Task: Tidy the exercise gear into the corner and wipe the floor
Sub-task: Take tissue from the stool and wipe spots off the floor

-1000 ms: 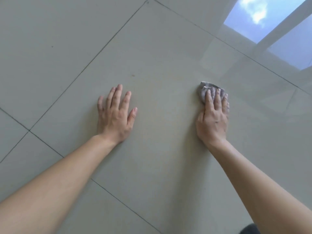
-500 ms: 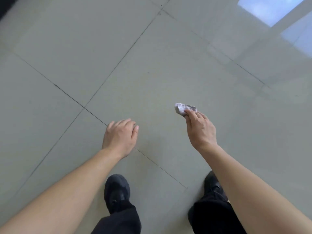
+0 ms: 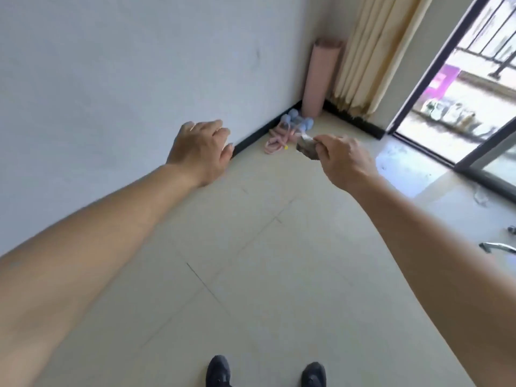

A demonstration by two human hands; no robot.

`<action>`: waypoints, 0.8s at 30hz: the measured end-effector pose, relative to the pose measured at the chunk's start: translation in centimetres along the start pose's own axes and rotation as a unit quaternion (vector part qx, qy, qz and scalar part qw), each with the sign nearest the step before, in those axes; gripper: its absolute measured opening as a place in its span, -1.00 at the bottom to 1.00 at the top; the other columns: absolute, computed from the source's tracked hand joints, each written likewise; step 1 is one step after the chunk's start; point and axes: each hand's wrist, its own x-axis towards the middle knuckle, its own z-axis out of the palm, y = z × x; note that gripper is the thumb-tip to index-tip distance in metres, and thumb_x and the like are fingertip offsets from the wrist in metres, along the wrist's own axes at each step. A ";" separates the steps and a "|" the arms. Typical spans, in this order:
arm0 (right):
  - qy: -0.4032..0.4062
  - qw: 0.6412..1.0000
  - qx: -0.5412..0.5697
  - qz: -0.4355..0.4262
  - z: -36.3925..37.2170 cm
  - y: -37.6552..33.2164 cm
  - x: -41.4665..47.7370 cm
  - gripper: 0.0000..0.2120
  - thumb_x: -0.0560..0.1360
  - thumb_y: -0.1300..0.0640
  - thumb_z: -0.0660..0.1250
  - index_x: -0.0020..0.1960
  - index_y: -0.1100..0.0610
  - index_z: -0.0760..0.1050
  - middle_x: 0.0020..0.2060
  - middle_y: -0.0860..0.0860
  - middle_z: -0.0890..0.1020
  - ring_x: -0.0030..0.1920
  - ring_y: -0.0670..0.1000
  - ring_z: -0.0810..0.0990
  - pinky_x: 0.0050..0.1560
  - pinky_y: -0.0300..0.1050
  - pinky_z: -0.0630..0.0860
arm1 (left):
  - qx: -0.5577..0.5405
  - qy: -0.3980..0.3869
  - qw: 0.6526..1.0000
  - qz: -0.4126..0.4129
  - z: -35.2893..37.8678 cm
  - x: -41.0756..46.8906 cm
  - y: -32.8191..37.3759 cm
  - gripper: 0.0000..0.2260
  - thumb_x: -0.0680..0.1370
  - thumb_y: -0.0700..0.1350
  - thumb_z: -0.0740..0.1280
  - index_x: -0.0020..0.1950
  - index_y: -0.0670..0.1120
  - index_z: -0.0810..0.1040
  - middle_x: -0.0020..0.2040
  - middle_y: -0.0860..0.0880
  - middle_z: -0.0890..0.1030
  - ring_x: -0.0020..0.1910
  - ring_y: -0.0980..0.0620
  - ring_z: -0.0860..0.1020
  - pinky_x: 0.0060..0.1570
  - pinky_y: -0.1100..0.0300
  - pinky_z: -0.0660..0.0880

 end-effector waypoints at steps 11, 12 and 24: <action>0.164 0.937 0.282 -0.129 -17.5 -13.9 1.9 -0.73 0.62 0.07 0.17 0.22 0.01 0.58 0.02 0.04 0.67 0.03 0.13 0.59 -0.10 -0.11 0.38 | 0.093 0.212 0.942 -0.241 -24.1 -10.2 1.2 -0.52 0.63 0.09 0.09 0.45 -0.15 0.38 0.52 -0.22 0.29 0.50 -0.24 0.23 0.42 -0.22 0.20; 0.139 0.926 0.320 -0.148 -16.5 -16.0 1.1 -0.74 0.62 0.07 0.18 0.20 0.03 0.58 -0.01 0.03 0.67 0.01 0.11 0.59 -0.10 -0.12 0.37 | 0.097 0.201 0.933 -0.284 -24.3 -12.9 1.8 -0.50 0.63 0.11 0.07 0.46 -0.15 0.36 0.53 -0.21 0.26 0.52 -0.23 0.20 0.43 -0.22 0.17; -0.163 0.758 0.430 -0.462 -13.5 -45.1 -27.1 -0.73 0.61 -0.08 0.15 0.13 -0.10 0.60 -0.02 -0.18 0.69 -0.01 -0.04 0.61 -0.01 -0.07 0.56 | 0.278 0.093 0.744 -0.601 -39.1 -52.5 6.0 -0.49 0.62 0.12 0.04 0.42 -0.16 0.42 0.49 -0.22 0.34 0.48 -0.22 0.30 0.37 -0.27 0.28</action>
